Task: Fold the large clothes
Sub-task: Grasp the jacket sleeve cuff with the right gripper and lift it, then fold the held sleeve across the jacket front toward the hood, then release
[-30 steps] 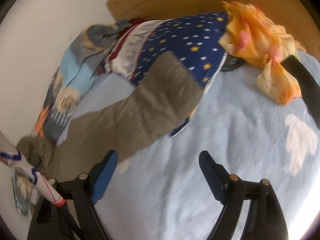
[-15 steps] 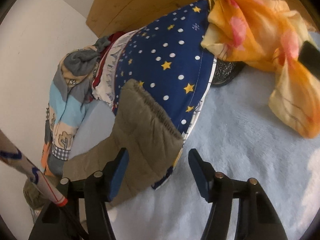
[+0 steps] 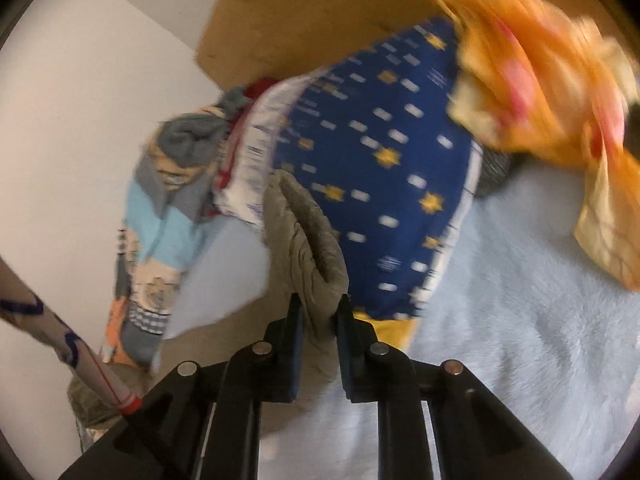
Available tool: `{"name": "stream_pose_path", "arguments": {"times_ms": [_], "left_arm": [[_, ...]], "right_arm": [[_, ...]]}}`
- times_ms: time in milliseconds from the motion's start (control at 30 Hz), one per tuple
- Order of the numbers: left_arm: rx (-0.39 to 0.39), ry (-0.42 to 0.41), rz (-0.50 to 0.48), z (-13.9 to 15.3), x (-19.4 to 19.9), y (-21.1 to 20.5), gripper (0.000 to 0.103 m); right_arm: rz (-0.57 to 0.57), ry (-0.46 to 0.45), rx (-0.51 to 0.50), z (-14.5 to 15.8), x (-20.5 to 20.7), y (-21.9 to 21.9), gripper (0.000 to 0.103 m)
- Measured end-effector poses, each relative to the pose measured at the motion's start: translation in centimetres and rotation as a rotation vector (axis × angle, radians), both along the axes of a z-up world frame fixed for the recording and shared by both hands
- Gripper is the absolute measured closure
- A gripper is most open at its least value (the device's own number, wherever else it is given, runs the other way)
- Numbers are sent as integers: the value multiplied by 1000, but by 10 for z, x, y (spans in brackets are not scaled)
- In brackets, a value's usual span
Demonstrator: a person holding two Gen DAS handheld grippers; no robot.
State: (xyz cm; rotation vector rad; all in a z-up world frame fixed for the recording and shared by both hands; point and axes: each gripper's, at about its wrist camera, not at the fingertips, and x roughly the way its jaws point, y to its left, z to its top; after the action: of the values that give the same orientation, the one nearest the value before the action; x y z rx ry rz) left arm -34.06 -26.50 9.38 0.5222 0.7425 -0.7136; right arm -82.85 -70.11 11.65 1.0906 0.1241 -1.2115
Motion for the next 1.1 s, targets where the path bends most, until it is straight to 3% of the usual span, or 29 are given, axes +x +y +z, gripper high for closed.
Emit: {"name": "stream_pose_path", "arguments": {"times_ms": [367,600,833,1100], "left_arm": [[-31,-4,30,12,8,13,0],[-46,-6,44,18,13,23,0],[-53,8,61,20,20,28,0],[-95,21,73,31,28,38,0]], "right_arm": [[160,-73,-132,105,75,43,87],[313,-94,-234,163,144,89,87],[459,-111,-269,185,211,130,87],[579,-135,-225,194,285,153,87]]}}
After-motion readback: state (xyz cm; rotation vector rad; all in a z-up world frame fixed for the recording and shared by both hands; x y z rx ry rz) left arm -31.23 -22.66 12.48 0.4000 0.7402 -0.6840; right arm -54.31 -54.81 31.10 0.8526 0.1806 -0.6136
